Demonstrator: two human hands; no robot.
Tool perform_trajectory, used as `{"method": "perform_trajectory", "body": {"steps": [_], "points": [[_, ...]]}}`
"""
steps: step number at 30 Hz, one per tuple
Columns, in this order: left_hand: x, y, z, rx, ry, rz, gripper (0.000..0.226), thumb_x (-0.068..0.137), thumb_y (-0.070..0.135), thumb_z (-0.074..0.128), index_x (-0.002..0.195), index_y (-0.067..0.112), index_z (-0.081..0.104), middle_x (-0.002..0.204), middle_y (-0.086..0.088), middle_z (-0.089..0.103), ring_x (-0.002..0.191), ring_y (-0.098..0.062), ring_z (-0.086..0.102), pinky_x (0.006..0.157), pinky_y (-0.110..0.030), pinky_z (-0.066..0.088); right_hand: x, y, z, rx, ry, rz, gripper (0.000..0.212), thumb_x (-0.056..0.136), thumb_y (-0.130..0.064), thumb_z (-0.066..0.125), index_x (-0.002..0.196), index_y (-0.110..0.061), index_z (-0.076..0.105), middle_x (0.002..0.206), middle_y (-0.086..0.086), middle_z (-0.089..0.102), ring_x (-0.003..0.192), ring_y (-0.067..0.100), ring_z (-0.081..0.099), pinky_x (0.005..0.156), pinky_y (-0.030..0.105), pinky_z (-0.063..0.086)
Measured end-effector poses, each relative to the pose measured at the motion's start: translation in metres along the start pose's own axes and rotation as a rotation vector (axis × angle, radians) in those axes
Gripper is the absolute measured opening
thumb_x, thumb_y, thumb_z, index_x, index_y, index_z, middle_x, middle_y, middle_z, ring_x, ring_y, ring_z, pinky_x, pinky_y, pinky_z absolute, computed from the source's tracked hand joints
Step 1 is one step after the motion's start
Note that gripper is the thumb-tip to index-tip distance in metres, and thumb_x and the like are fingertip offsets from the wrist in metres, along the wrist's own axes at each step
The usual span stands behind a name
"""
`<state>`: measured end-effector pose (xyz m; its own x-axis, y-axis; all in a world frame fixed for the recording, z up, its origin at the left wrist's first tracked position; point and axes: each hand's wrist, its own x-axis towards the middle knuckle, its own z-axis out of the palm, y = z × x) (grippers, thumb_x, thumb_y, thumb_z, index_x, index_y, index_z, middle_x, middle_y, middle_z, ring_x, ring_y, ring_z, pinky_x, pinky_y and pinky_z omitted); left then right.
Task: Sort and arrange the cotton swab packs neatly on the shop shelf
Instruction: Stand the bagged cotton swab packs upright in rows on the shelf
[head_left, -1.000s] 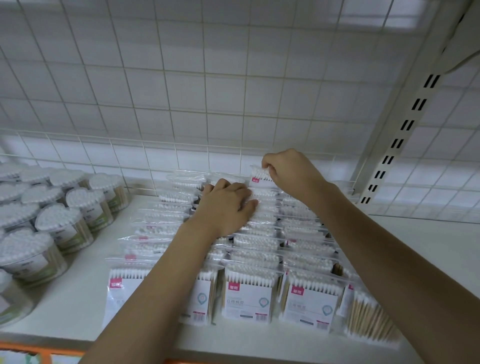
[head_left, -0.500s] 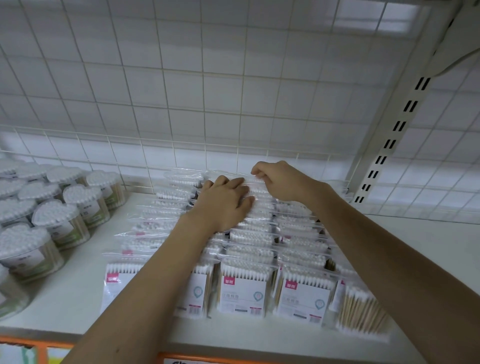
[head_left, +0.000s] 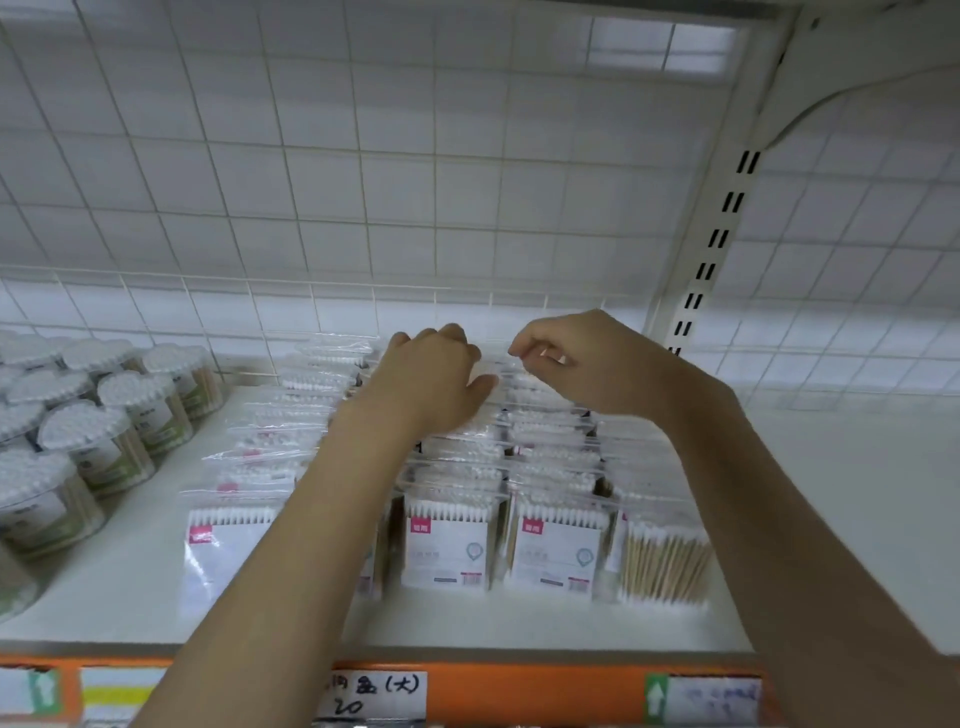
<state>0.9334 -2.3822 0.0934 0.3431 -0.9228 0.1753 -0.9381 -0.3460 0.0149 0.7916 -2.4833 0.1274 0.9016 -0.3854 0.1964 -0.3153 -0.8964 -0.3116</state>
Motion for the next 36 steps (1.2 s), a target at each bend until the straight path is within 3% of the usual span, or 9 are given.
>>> {"method": "perform_trajectory", "body": {"steps": [2,5,11,14,19,28,33,36], "points": [[-0.017,0.013,-0.003,-0.051,0.057,0.018,0.041,0.095,0.04,0.037,0.126,0.017,0.053,0.126,-0.003,0.052,0.116,-0.023,0.047,0.096,-0.038,0.031,-0.027,0.0,0.001,0.063,0.078,0.006,0.021,0.093,-0.014,0.05,0.107,-0.015,0.065,0.089,-0.007,0.064,0.071,0.001,0.059,0.067,0.006,0.045],[-0.042,0.028,-0.001,-0.133,0.117,0.034,0.035,0.095,0.034,0.039,0.123,0.021,0.055,0.12,0.001,0.055,0.114,-0.021,0.048,0.094,-0.035,0.031,-0.061,0.003,0.01,0.116,0.163,0.064,0.018,0.091,-0.013,0.054,0.105,-0.016,0.067,0.09,-0.005,0.069,0.076,0.004,0.063,0.07,0.011,0.049],[-0.082,0.04,0.01,-0.299,0.257,0.071,0.03,0.093,0.032,0.045,0.117,0.023,0.06,0.116,0.008,0.057,0.109,-0.016,0.049,0.088,-0.029,0.028,-0.101,0.01,0.033,0.144,0.268,0.199,0.016,0.091,-0.02,0.055,0.101,-0.025,0.066,0.086,-0.021,0.063,0.084,-0.008,0.059,0.079,0.011,0.046],[-0.091,0.048,0.017,-0.337,0.27,0.098,0.03,0.091,0.034,0.051,0.114,0.019,0.063,0.115,0.007,0.058,0.109,-0.016,0.049,0.088,-0.03,0.029,-0.11,0.01,0.041,0.146,0.267,0.205,0.014,0.09,-0.023,0.055,0.098,-0.027,0.066,0.086,-0.027,0.058,0.085,-0.011,0.055,0.078,0.003,0.04],[-0.101,0.051,0.033,-0.313,0.218,0.105,0.038,0.085,0.04,0.06,0.117,0.019,0.062,0.124,0.008,0.055,0.116,-0.016,0.048,0.095,-0.033,0.031,-0.12,0.008,0.053,0.106,0.207,0.17,0.01,0.089,-0.022,0.058,0.094,-0.024,0.067,0.088,-0.017,0.061,0.089,0.001,0.053,0.078,0.006,0.036],[-0.11,0.05,0.045,-0.348,0.274,0.138,0.031,0.068,0.022,0.08,0.094,0.009,0.07,0.106,-0.004,0.067,0.098,-0.028,0.062,0.091,-0.048,0.044,-0.131,0.009,0.055,0.148,0.176,0.102,0.008,0.084,-0.024,0.065,0.09,-0.023,0.07,0.085,-0.015,0.063,0.089,-0.002,0.049,0.08,0.005,0.034],[-0.112,0.049,0.048,-0.411,0.291,0.135,0.03,0.066,0.018,0.082,0.091,0.008,0.07,0.105,-0.005,0.066,0.097,-0.028,0.063,0.085,-0.051,0.047,-0.128,0.008,0.055,0.158,0.288,0.117,0.011,0.089,-0.02,0.058,0.095,-0.02,0.068,0.089,-0.012,0.066,0.087,0.001,0.058,0.078,0.012,0.043],[-0.114,0.049,0.051,-0.443,0.291,0.111,0.03,0.068,0.019,0.081,0.093,0.009,0.069,0.108,-0.003,0.065,0.099,-0.027,0.062,0.085,-0.052,0.047,-0.12,0.008,0.051,0.145,0.347,0.144,0.016,0.09,-0.016,0.056,0.102,-0.016,0.067,0.099,-0.008,0.065,0.096,0.008,0.06,0.085,0.027,0.047]]}}
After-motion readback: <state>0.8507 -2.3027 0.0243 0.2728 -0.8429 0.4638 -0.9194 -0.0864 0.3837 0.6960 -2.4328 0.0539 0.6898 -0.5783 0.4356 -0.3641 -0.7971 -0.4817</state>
